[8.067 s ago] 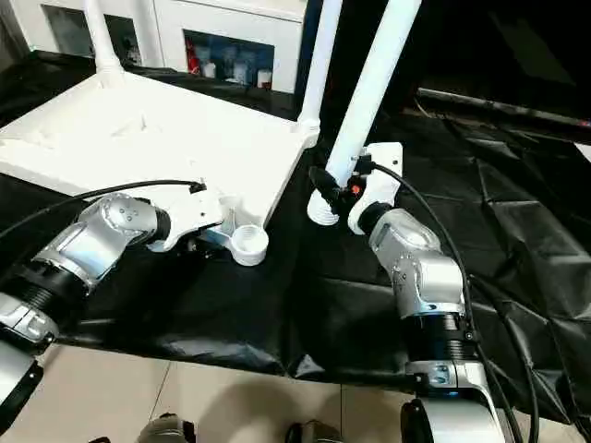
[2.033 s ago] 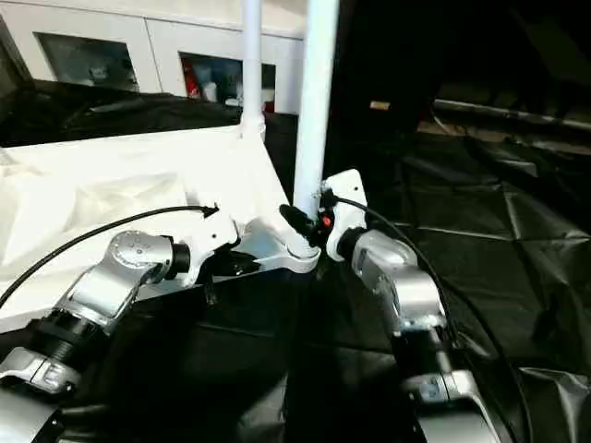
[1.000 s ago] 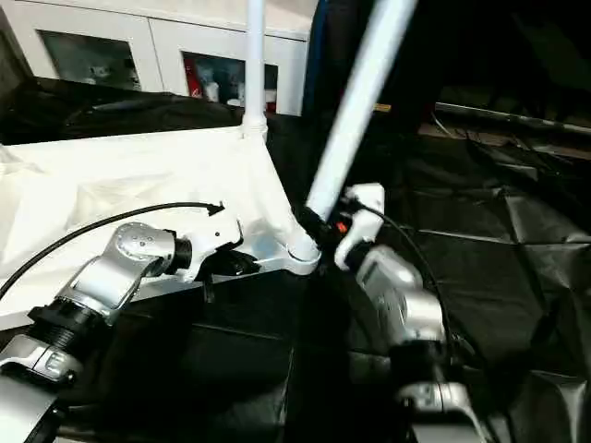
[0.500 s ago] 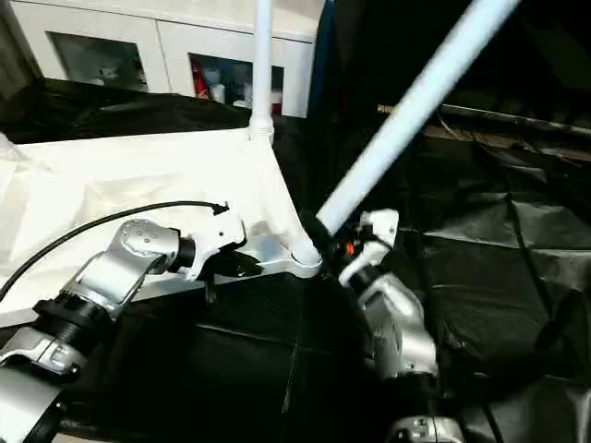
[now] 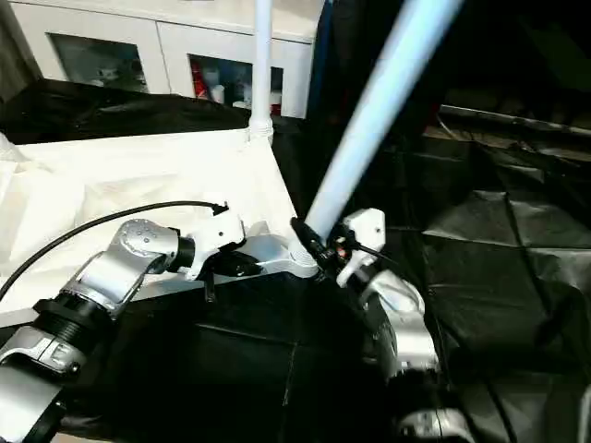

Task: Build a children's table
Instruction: Insert table leg to table base

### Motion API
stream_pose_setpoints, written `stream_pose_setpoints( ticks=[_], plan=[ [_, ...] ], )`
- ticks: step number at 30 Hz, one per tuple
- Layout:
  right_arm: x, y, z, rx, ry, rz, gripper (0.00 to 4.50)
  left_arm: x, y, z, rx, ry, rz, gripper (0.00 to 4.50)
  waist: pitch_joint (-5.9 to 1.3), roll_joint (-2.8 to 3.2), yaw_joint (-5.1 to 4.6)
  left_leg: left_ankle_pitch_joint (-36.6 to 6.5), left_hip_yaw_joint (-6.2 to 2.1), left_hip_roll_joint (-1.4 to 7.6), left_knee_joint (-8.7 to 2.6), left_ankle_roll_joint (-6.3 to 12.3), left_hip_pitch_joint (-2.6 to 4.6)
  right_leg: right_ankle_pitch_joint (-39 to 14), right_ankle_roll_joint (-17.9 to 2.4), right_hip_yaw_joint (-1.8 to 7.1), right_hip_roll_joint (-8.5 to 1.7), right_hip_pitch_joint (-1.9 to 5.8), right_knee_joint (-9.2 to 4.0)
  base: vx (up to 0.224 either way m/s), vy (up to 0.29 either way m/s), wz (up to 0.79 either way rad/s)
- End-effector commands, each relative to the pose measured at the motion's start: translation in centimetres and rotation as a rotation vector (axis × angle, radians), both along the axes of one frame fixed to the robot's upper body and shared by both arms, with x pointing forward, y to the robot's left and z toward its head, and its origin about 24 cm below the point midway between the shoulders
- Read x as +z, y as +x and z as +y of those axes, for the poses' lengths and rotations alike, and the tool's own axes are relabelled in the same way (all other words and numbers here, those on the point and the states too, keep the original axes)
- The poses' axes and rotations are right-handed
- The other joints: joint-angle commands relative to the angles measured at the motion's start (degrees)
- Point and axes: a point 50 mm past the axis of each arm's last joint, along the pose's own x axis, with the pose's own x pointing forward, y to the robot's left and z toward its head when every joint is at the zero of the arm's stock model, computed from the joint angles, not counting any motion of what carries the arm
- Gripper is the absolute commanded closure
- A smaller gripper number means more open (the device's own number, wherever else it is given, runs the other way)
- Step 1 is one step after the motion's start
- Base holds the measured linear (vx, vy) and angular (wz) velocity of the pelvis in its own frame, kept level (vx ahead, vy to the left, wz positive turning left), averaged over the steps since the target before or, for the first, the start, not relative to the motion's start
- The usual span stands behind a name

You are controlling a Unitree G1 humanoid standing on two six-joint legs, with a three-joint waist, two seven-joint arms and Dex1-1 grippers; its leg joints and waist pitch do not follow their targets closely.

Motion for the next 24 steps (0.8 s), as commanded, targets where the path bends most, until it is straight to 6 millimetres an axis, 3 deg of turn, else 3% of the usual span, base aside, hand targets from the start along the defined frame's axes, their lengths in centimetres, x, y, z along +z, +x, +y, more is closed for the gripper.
stream_pose_setpoints(
  ticks=[1, 7, 14, 15, 24],
  plan=[
    [-3.3, -1.0, -1.6, -0.026, -0.075, 0.174, 2.61, -1.4, -1.0, 0.8, -0.053, 0.073, 0.077, 4.50, -2.41, 0.73, 0.03, -11.6, -1.71, 4.27, -5.71, 1.62, -0.24, -10.9, -16.4, 2.77, -5.15, 1.95, -4.91, 0.000, 0.000, 0.00],
    [-3.6, -0.9, -1.2, 0.108, -0.106, 0.223, 2.61, -1.4, -1.3, 0.7, -0.100, 0.069, 0.072, 4.50, -2.60, 0.20, -0.34, -9.2, -1.44, 4.29, -5.42, 3.30, -0.27, -6.8, -17.6, 2.74, -5.15, 2.03, -4.71, 0.000, 0.000, 0.00],
    [-3.9, -1.1, -0.9, 0.248, -0.159, 0.262, 2.61, -0.9, -1.9, 0.5, -0.187, 0.036, 0.068, 4.50, -3.02, 0.16, -0.14, -5.3, -1.32, 4.47, -5.38, 4.64, 0.02, -0.8, -18.7, 2.43, -5.18, 2.19, -4.18, 0.000, 0.000, 0.00],
    [-3.8, -1.2, -0.9, 0.290, -0.157, 0.271, 2.61, -0.6, -2.1, 0.5, -0.221, 0.023, 0.065, 4.50, -3.06, -0.11, -0.16, -5.2, -1.27, 4.49, -5.38, 4.93, 0.04, -0.1, -19.0, 2.36, -5.15, 2.26, -4.11, 0.000, 0.000, 0.00],
    [-3.7, -1.9, -0.8, 0.442, -0.152, 0.289, 2.61, -0.1, -3.0, 0.6, -0.333, 0.019, 0.090, 4.50, -3.05, 0.04, 0.00, -6.4, -1.31, 4.70, -5.55, 4.29, 0.21, -0.9, -19.3, 2.34, -5.28, 2.29, -4.12, 0.000, 0.000, 0.00]
  ],
)
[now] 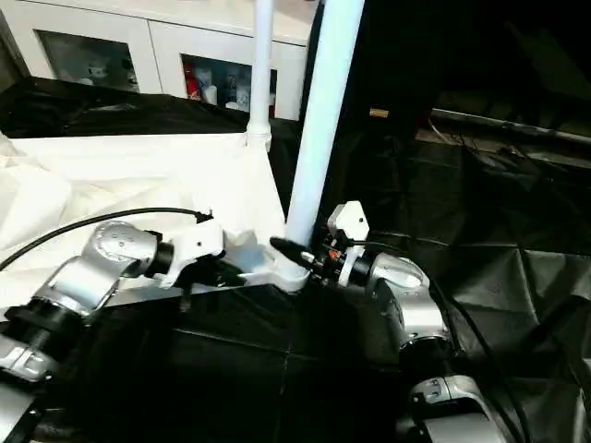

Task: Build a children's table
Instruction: Insert table leg to table base

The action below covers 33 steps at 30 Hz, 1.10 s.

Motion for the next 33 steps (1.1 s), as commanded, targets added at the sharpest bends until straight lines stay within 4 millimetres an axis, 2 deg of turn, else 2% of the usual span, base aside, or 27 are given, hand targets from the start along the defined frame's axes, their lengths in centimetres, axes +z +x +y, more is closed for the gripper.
stream_pose_setpoints(
  ticks=[1, 5, 14, 17, 18, 19, 21, 22, 23, 24, 26, 27, 28, 29, 33],
  plan=[
    [-4.3, -2.2, -1.1, 0.040, -0.111, 0.223, 2.61, -0.3, -1.7, -1.5, -0.207, -0.004, 0.071, 4.50, -2.30, 1.38, 0.35, -6.2, -1.31, 4.56, -4.85, 4.29, 0.23, -0.2, -19.3, 2.59, -5.30, 2.18, -3.37, 0.000, 0.000, 0.00],
    [-4.5, -3.0, -1.0, 0.126, -0.129, 0.237, 2.61, -0.1, -2.2, -1.5, -0.254, -0.009, 0.101, 4.50, -2.33, 1.45, 0.64, -5.5, -1.24, 4.58, -4.82, 4.53, 0.35, 1.4, -19.7, 2.50, -5.34, 2.27, -3.25, 0.000, 0.000, 0.00],
    [-4.6, -3.4, -0.9, 0.170, -0.143, 0.241, 2.61, 0.1, -2.2, -1.3, -0.256, -0.011, 0.109, 4.50, -2.38, 1.75, 1.12, -4.8, -1.03, 4.62, -4.79, 3.70, 0.65, 3.2, -20.0, 2.18, -5.45, 2.36, -3.11, 0.000, 0.000, 0.00],
    [-4.6, -3.5, -0.9, 0.158, -0.144, 0.238, 2.61, 0.1, -1.7, -1.4, -0.211, -0.020, 0.088, 4.50, -2.38, 1.69, 1.17, -4.0, -1.05, 4.68, -4.80, 3.81, 0.57, 4.6, -20.0, 2.01, -5.42, 2.51, -2.98, 0.000, 0.000, 0.00],
    [-4.7, -3.1, -0.9, 0.099, -0.135, 0.244, 2.61, 0.0, -1.0, -1.6, -0.138, -0.030, 0.063, 4.50, -2.29, 1.62, 1.21, -4.1, -1.04, 4.64, -4.85, 3.85, 0.53, 4.2, -19.9, 1.99, -5.41, 2.51, -3.03, 0.000, 0.000, 0.00],
    [-4.7, -3.0, -0.9, 0.079, -0.133, 0.244, 2.61, 0.0, -0.8, -1.7, -0.121, -0.030, 0.059, 4.50, -2.05, 1.61, 1.30, -5.6, -1.04, 4.69, -5.03, 3.42, 0.60, 1.8, -19.5, 1.96, -5.42, 2.37, -3.38, 0.000, 0.000, 0.00],
    [-4.8, -2.0, -1.2, -0.069, -0.122, 0.252, 2.61, -0.2, 0.2, -1.8, -0.022, -0.023, 0.026, 4.50, -1.33, 1.48, 1.43, -12.1, -1.10, 4.70, -5.50, 0.98, 0.95, -8.4, -18.1, 2.10, -5.54, 1.88, -4.35, 0.000, 0.000, 0.00],
    [-4.8, -1.4, -1.4, -0.152, -0.126, 0.246, 2.61, -0.2, 0.8, -1.9, 0.047, -0.024, 0.008, 4.50, -1.12, 1.31, 1.34, -14.1, -1.21, 4.61, -5.65, 0.27, 1.00, -12.1, -17.4, 2.12, -5.56, 1.85, -4.70, 0.000, 0.000, 0.00],
    [-4.8, -1.3, -1.4, -0.177, -0.121, 0.248, 2.61, -0.1, 1.0, -2.0, 0.073, -0.025, 0.002, 4.50, -0.92, 1.39, 1.27, -16.2, -1.36, 4.59, -5.73, -0.53, 1.05, -16.0, -16.4, 2.12, -5.60, 1.71, -4.91, -0.054, 0.002, -0.02],
    [-4.9, -1.0, -1.4, -0.226, -0.100, 0.258, 2.61, -0.1, 1.6, -2.1, 0.128, -0.024, -0.013, 4.50, -0.77, 1.26, 1.26, -20.7, -1.93, 4.46, -5.77, -2.15, 1.58, -26.9, -12.7, 2.11, -5.92, 1.28, -5.95, -0.054, 0.002, -0.02],
    [-5.0, -0.8, -1.1, -0.269, -0.094, 0.258, 2.61, -0.1, 2.0, -2.2, 0.174, -0.021, -0.023, 4.50, -0.81, 1.29, 1.20, -20.7, -2.24, 4.53, -6.00, -2.32, 1.29, -28.0, -11.5, 2.11, -5.95, 1.29, -6.11, -0.029, 0.003, -0.02],
    [-5.1, -0.7, -0.8, -0.305, -0.086, 0.265, 2.61, -0.1, 2.4, -2.3, 0.217, -0.015, -0.030, 4.50, -0.68, 1.24, 1.07, -21.1, -2.25, 4.55, -6.24, -2.47, 1.17, -27.8, -10.4, 2.13, -5.74, 0.98, -6.24, 0.000, 0.000, 0.00],
    [-5.2, -0.7, -0.7, -0.325, -0.089, 0.272, 2.61, -0.2, 2.6, -2.4, 0.235, -0.012, -0.033, 4.50, -0.68, 1.24, 1.07, -21.1, -2.25, 4.55, -6.24, -2.47, 1.17, -27.8, -10.4, 2.13, -5.74, 0.98, -6.24, 0.000, 0.000, 0.00],
    [-5.7, -0.5, -0.3, -0.402, -0.108, 0.296, 2.61, -0.2, 3.1, -2.6, 0.297, 0.003, -0.042, 4.50, -0.59, 1.16, 1.09, -21.5, -2.19, 4.48, -6.17, -2.35, 1.39, -28.1, -10.3, 2.22, -5.80, 0.64, -6.42, 0.000, 0.000, 0.00],
    [-6.8, 0.2, 0.9, -0.588, -0.170, 0.342, 2.61, -0.4, 3.8, -3.5, 0.372, 0.034, -0.057, 4.50, -0.58, 1.41, 0.97, -20.5, -2.49, 4.29, -6.30, -2.57, 0.83, -28.6, -9.6, 2.20, -6.00, 0.67, -6.42, 0.000, 0.000, 0.00]
  ],
)
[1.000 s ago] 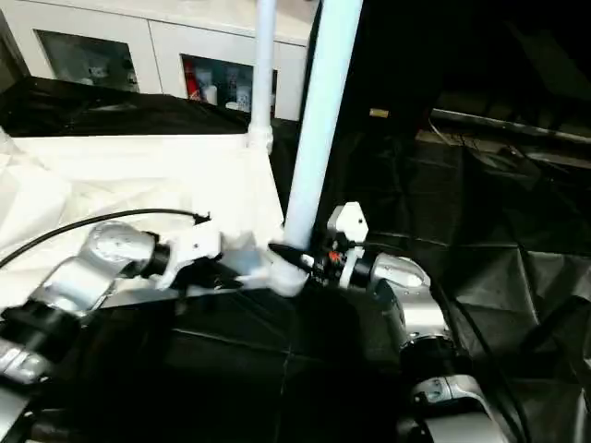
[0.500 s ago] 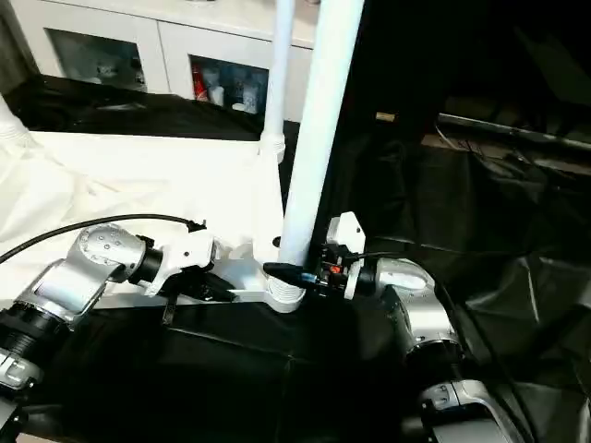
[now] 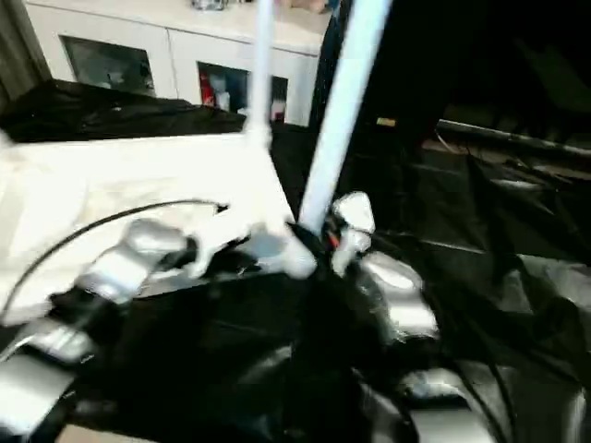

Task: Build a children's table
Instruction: Insert table leg to table base

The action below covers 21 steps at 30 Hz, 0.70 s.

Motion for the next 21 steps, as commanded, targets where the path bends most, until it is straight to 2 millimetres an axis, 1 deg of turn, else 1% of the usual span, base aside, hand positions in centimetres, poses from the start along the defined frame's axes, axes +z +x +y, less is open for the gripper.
stream_pose_setpoints(
  ticks=[1, 2, 3, 4, 5, 6, 7, 8, 9, 10, 11, 12, 14, 15, 17, 18, 19, 20, 21],
  plan=[
    [-5.8, -2.3, -0.1, -0.110, -0.093, 0.291, 2.61, 0.5, 0.8, -0.4, 0.081, 0.027, -0.047, 4.50, -0.96, 1.07, -0.27, -21.5, -2.42, 3.82, -6.09, -2.08, 0.02, -28.8, -9.1, 3.23, -5.75, -0.20, -6.28, 0.000, 0.000, 0.00],
    [-6.0, -2.0, 0.4, -0.174, -0.097, 0.311, 2.61, 0.5, 1.0, -1.0, 0.099, 0.024, -0.051, 4.50, -0.92, 0.99, -0.26, -21.7, -2.47, 3.86, -6.14, -2.11, 0.02, -28.9, -8.9, 3.22, -5.78, -0.24, -6.26, 0.000, 0.000, 0.00],
    [-6.0, -1.9, 0.7, -0.197, -0.097, 0.319, 2.61, 0.5, 1.1, -1.2, 0.106, 0.023, -0.052, 4.50, -1.02, 1.15, -0.36, -22.1, -2.43, 3.79, -6.07, -2.37, 0.21, -28.8, -9.1, 3.27, -5.70, -0.58, -6.23, 0.000, 0.000, 0.00],
    [-6.0, -1.9, 0.7, -0.202, -0.097, 0.321, 2.61, 0.5, 1.1, -1.3, 0.107, 0.023, -0.052, 4.50, -1.03, 1.06, -0.46, -22.7, -2.38, 3.61, -6.02, -2.34, 0.20, -28.9, -8.7, 3.18, -5.55, -0.63, -6.32, 0.000, 0.000, 0.00],
    [-5.9, -1.7, 1.2, -0.223, -0.093, 0.325, 2.61, 0.4, 1.1, -1.6, 0.115, 0.021, -0.052, 4.50, -1.01, 1.04, -0.43, -22.6, -2.44, 3.67, -6.14, -2.23, 0.06, -28.4, -8.6, 3.21, -5.58, -0.49, -6.32, 0.000, 0.000, 0.00],
    [-5.8, -1.5, 1.6, -0.240, -0.089, 0.331, 2.61, 0.3, 1.2, -1.8, 0.121, 0.021, -0.049, 4.50, -1.06, 1.08, -0.49, -22.5, -2.38, 3.72, -6.17, -2.01, 0.03, -27.2, -8.8, 3.21, -5.51, -0.54, -6.28, 0.000, 0.000, 0.00],
    [-5.7, -1.4, 2.0, -0.256, -0.090, 0.334, 2.61, 0.1, 1.2, -1.9, 0.129, 0.023, -0.046, 4.50, -0.92, 0.56, -0.58, -22.5, -2.28, 3.73, -6.24, -1.77, -0.05, -26.8, -8.8, 3.23, -5.45, -0.64, -6.34, 0.000, 0.000, 0.00],
    [-5.7, -1.3, 2.3, -0.271, -0.090, 0.340, 2.61, 0.0, 1.2, -2.0, 0.139, 0.029, -0.045, 4.50, -1.00, 0.97, -0.48, -22.4, -2.24, 3.71, -6.29, -1.78, 0.14, -25.4, -9.0, 3.30, -5.44, -0.75, -6.25, 0.000, 0.000, 0.00],
    [-5.6, -1.3, 2.7, -0.283, -0.093, 0.345, 2.61, -0.2, 1.3, -1.9, 0.152, 0.036, -0.045, 4.50, -1.02, 0.96, -0.53, -22.3, -2.19, 3.69, -6.29, -1.82, 0.11, -24.6, -9.1, 3.30, -5.37, -0.76, -6.19, 0.000, 0.000, 0.00],
    [-5.6, -1.2, 2.7, -0.286, -0.094, 0.346, 2.61, -0.2, 1.3, -1.9, 0.156, 0.038, -0.045, 4.50, -1.06, 0.91, -0.64, -22.3, -2.21, 3.75, -6.43, -1.96, -0.03, -23.4, -9.4, 3.26, -5.32, -0.60, -6.01, 0.000, 0.000, 0.00],
    [-5.6, -1.2, 2.9, -0.282, -0.099, 0.342, 2.61, -0.2, 1.3, -1.9, 0.158, 0.038, -0.045, 4.50, -1.04, 0.66, -0.72, -22.1, -2.22, 3.75, -6.48, -1.93, -0.10, -23.0, -9.5, 3.19, -5.31, -0.55, -5.96, 0.000, 0.000, 0.00],
    [-5.6, -1.2, 3.1, -0.278, -0.103, 0.338, 2.61, -0.3, 1.3, -1.8, 0.163, 0.040, -0.046, 4.50, -1.06, 0.87, -0.56, -21.5, -2.13, 3.82, -6.50, -1.75, -0.04, -21.5, -9.8, 3.24, -5.38, -0.48, -5.96, 0.000, 0.000, 0.00],
    [-5.5, -1.2, 3.2, -0.277, -0.102, 0.335, 2.61, -0.3, 1.4, -1.7, 0.169, 0.042, -0.046, 4.50, -1.03, 0.87, -0.63, -21.0, -2.07, 3.87, -6.60, -1.68, -0.17, -19.9, -10.3, 3.27, -5.36, -0.36, -5.85, 0.000, 0.000, 0.00],
    [-5.5, -1.2, 3.4, -0.278, -0.101, 0.333, 2.61, -0.3, 1.4, -1.7, 0.172, 0.043, -0.046, 4.50, -1.03, 0.88, -0.62, -20.9, -1.99, 3.88, -6.59, -1.65, -0.11, -19.4, -10.4, 3.30, -5.39, -0.38, -5.86, 0.000, 0.000, 0.00],
    [-5.4, -1.1, 3.5, -0.284, -0.112, 0.328, 2.61, -0.3, 1.4, -1.6, 0.175, 0.044, -0.047, 4.50, -0.90, 0.91, -0.66, -21.6, -2.00, 3.87, -6.64, -1.67, -0.11, -20.1, -10.5, 3.31, -5.40, -0.44, -5.94, 0.000, 0.000, 0.00],
    [-5.2, -1.0, 3.5, -0.291, -0.120, 0.315, 2.61, -0.3, 1.5, -1.6, 0.177, 0.044, -0.048, 4.50, -0.86, 0.90, -0.72, -22.7, -2.04, 3.83, -6.69, -1.85, 0.00, -21.9, -9.9, 3.32, -5.40, -0.63, -6.12, 0.000, 0.000, 0.00],
    [-5.2, -1.0, 3.6, -0.290, -0.116, 0.315, 2.61, -0.3, 1.5, -1.6, 0.177, 0.044, -0.048, 4.50, -0.86, 0.90, -0.72, -22.7, -2.04, 3.83, -6.69, -1.85, 0.00, -21.9, -9.9, 3.32, -5.40, -0.63, -6.12, 0.000, 0.000, 0.00],
    [-5.1, -0.9, 3.7, -0.287, -0.099, 0.314, 2.61, -0.3, 1.5, -1.6, 0.178, 0.044, -0.049, 4.50, -0.81, 0.90, -0.73, -23.9, -2.13, 3.82, -6.74, -1.83, 0.14, -23.9, -9.3, 3.34, -5.49, -0.74, -6.37, 0.000, 0.000, 0.00],
    [-4.9, -0.8, 3.8, -0.283, -0.075, 0.309, 2.61, -0.3, 1.6, -1.6, 0.179, 0.043, -0.051, 4.50, -0.84, 0.87, -0.74, -23.8, -2.14, 3.84, -6.79, -1.77, 0.13, -24.2, -9.1, 3.35, -5.52, -0.70, -6.43, 0.000, 0.000, 0.00]
  ],
)
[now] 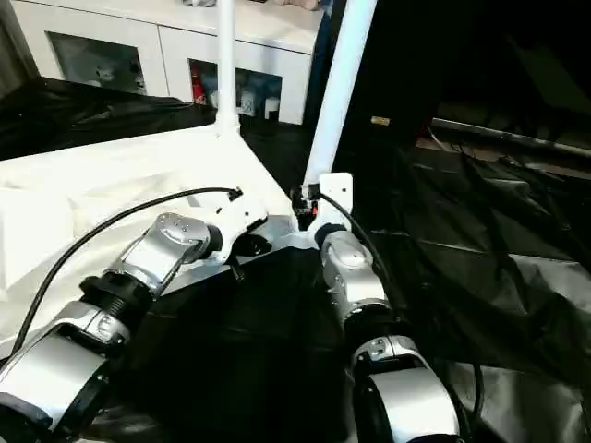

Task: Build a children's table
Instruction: Insert table leg to table base

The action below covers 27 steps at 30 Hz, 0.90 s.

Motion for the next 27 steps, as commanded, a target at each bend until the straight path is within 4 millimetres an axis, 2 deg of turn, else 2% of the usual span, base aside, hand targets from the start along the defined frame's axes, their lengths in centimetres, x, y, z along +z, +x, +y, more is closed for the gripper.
stream_pose_setpoints(
  ticks=[1, 4, 5, 8, 9, 11, 12, 14, 16, 17, 18, 20, 21, 22, 23, 24, 25, 27],
  plan=[
    [-5.6, -3.0, 0.9, 0.040, 0.000, 0.267, 2.26, -0.4, 0.3, 0.1, 0.043, 0.044, -0.016, 4.50, -0.65, 1.18, -0.11, -23.7, -2.17, 3.94, -6.13, -1.54, 0.14, -24.8, -8.8, 3.44, -5.60, -0.34, -5.88, 0.000, 0.000, 0.00],
    [-5.2, -2.8, 1.0, 0.046, 0.034, 0.250, 2.05, -0.3, 0.3, 0.1, 0.038, 0.039, -0.021, 4.50, -0.56, 1.18, -0.11, -24.0, -2.26, 4.03, -6.25, -1.49, 0.10, -25.7, -8.5, 3.48, -5.61, -0.43, -6.00, 0.000, 0.000, 0.00],
    [-4.9, -2.7, 1.1, 0.057, 0.042, 0.234, 1.87, -0.3, 0.2, 0.1, 0.026, 0.033, -0.024, 4.50, -0.58, 1.18, -0.10, -23.6, -2.28, 4.07, -6.32, -1.49, 0.01, -25.4, -8.5, 3.51, -5.65, -0.37, -5.97, 0.000, 0.000, 0.00],
    [-4.4, -2.5, 1.2, 0.074, 0.058, 0.207, 1.71, -0.3, 0.1, 0.1, 0.004, 0.022, -0.031, 4.50, -0.79, 1.18, -0.02, -22.9, -2.15, 4.18, -6.28, -1.26, -0.07, -23.5, -9.1, 3.52, -5.77, -0.25, -5.95, 0.000, 0.000, 0.00],
    [-4.0, -2.3, 1.4, 0.110, 0.065, 0.173, 1.57, -0.3, 0.0, 0.1, -0.007, 0.017, -0.034, 4.50, -1.07, 1.32, -0.11, -20.3, -2.24, 4.30, -6.38, -1.16, -0.46, -20.2, -10.0, 3.46, -5.64, 0.26, -5.37, 0.000, 0.000, 0.00],
    [-3.4, -2.2, 1.5, 0.156, 0.074, 0.128, 1.39, -0.2, 0.0, 0.1, -0.015, 0.012, -0.040, 4.50, -1.00, 1.37, -0.03, -16.5, -1.68, 4.32, -6.13, -0.23, -0.62, -14.6, -12.0, 3.51, -5.65, 0.34, -5.05, 0.000, 0.000, 0.00],
    [-3.1, -2.2, 1.5, 0.173, 0.081, 0.110, 1.34, -0.2, 0.0, 0.2, -0.019, 0.010, -0.043, 4.50, -0.87, 1.31, 0.03, -16.8, -1.67, 4.30, -6.08, 0.20, -0.74, -16.1, -12.1, 3.53, -5.82, 0.48, -5.21, 0.000, 0.000, 0.00],
    [-2.7, -2.2, 1.4, 0.210, 0.094, 0.080, 1.19, -0.1, -0.1, 0.2, -0.031, 0.001, -0.048, 4.50, -1.05, 1.21, 0.24, -16.3, -1.68, 4.48, -5.99, 0.58, -0.69, -18.0, -11.6, 3.51, -6.03, 0.56, -5.39, 0.000, 0.000, 0.00],
    [-2.1, -2.3, 1.1, 0.265, 0.104, 0.041, 0.97, 0.1, -0.2, 0.2, -0.065, -0.009, -0.061, 4.50, -1.09, 1.14, 0.35, -14.5, -1.55, 4.45, -5.84, 1.19, -0.79, -16.3, -12.1, 3.58, -5.99, 0.65, -5.19, 0.000, 0.000, 0.00],
    [-1.7, -2.6, 0.5, 0.336, 0.092, 0.007, 0.97, 0.2, -0.5, 0.2, -0.113, -0.016, -0.067, 4.50, -1.22, 1.06, 0.51, -12.2, -1.43, 4.44, -5.68, 1.99, -0.97, -14.0, -12.7, 3.61, -6.04, 0.96, -4.89, 0.000, 0.000, 0.00],
    [-1.3, -3.0, 0.0, 0.406, 0.072, -0.014, 0.79, 0.3, -0.9, 0.4, -0.154, -0.024, -0.060, 4.50, -1.35, 1.14, 0.97, -8.4, -1.24, 4.54, -5.40, 3.78, -1.00, -9.1, -13.3, 3.48, -5.94, 1.36, -4.38, 0.000, 0.000, 0.00],
    [-1.0, -3.5, -0.8, 0.479, 0.044, -0.026, 0.67, 0.3, -1.3, 0.6, -0.201, -0.034, -0.053, 4.50, -1.47, 1.08, 1.09, -5.3, -1.16, 4.44, -5.15, 5.05, -1.13, -5.0, -14.2, 3.38, -5.85, 1.71, -3.89, 0.031, -0.008, 0.00],
    [-1.0, -3.6, -0.9, 0.489, 0.039, -0.027, 0.54, 0.3, -1.3, 0.6, -0.208, -0.035, -0.053, 4.50, -1.83, 1.23, 1.07, -2.2, -1.10, 4.40, -4.85, 6.34, -1.19, -0.1, -15.2, 3.24, -5.84, 2.05, -3.27, 0.062, -0.015, 0.00],
    [-0.8, -3.9, -1.4, 0.529, 0.023, -0.035, 0.54, 0.4, -1.6, 0.8, -0.242, -0.044, -0.049, 4.50, -2.10, 1.13, 0.88, 0.5, -0.89, 4.25, -4.55, 7.46, -1.19, 4.8, -16.5, 3.17, -5.77, 2.09, -2.66, 0.057, -0.015, -0.02],
    [-0.6, -4.1, -1.7, 0.553, 0.014, -0.040, 0.54, 0.4, -1.8, 0.8, -0.263, -0.049, -0.046, 4.50, -2.16, 1.12, 1.01, 1.9, -0.94, 4.11, -4.45, 8.10, -1.21, 7.0, -16.8, 3.08, -5.65, 2.32, -2.46, 0.075, -0.012, 0.00],
    [0.1, -4.9, -3.0, 0.660, -0.002, -0.043, 0.54, 0.4, -2.6, 1.3, -0.350, -0.064, -0.042, 4.50, -2.53, 1.00, 1.22, 6.0, -0.73, 3.96, -3.77, 10.85, -0.95, 15.4, -18.1, 3.20, -5.50, 2.59, -1.66, 0.075, -0.012, 0.00],
    [0.1, -4.9, -3.0, 0.660, -0.002, -0.043, 0.54, 0.4, -2.6, 1.3, -0.350, -0.064, -0.042, 4.50, -2.63, 0.97, 1.38, 7.4, -0.86, 3.91, -3.65, 11.82, -1.01, 18.1, -18.4, 3.13, -5.43, 2.82, -1.42, 0.072, -0.007, 0.03],
    [0.7, -5.7, -4.2, 0.755, -0.020, -0.034, 0.54, 0.4, -3.5, 1.7, -0.428, -0.087, -0.018, 4.50, -2.74, 0.91, 1.11, 9.2, -0.76, 3.84, -3.41, 13.72, -1.16, 21.8, -19.2, 2.96, -5.34, 2.78, -0.99, 0.000, 0.000, 0.00]
  ],
)
